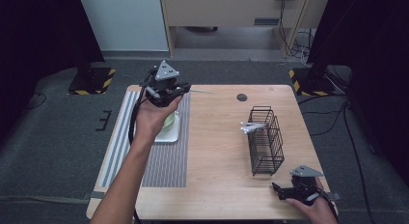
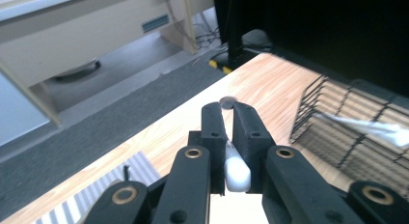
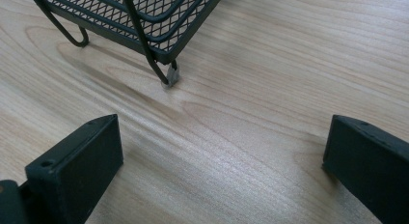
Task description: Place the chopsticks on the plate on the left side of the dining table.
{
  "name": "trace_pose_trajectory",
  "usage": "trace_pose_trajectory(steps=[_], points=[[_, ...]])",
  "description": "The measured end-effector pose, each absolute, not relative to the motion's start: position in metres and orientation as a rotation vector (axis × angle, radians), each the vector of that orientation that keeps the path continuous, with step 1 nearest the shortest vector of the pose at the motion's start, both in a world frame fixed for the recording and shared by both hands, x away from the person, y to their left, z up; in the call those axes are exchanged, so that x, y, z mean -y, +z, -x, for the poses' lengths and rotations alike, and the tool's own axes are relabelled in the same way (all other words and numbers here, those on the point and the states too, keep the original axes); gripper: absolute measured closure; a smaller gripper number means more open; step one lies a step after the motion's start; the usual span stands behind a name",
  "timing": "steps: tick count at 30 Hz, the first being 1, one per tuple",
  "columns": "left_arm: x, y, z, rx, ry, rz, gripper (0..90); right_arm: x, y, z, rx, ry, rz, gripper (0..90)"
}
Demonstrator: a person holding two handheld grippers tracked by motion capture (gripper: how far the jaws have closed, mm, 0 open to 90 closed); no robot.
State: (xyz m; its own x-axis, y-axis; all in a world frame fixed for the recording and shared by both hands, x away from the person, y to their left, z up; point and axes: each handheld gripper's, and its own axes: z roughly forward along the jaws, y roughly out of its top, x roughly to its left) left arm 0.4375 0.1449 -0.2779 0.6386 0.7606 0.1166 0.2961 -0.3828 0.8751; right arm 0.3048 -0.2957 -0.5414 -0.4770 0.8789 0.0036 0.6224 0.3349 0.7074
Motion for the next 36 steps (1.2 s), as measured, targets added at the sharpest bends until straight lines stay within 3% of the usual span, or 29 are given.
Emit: trace_pose_trajectory(steps=[15, 36], points=[[-0.148, -0.316, -0.453, -0.882, 0.651, -2.037, 83.2, 0.296, -0.541, -0.305, -2.235, 0.931, -1.324, 0.3], [-0.130, -0.335, -0.465, -0.856, 0.634, -2.049, 83.2, 0.296, -0.541, -0.306, -2.236, 0.931, -1.322, 0.3]])
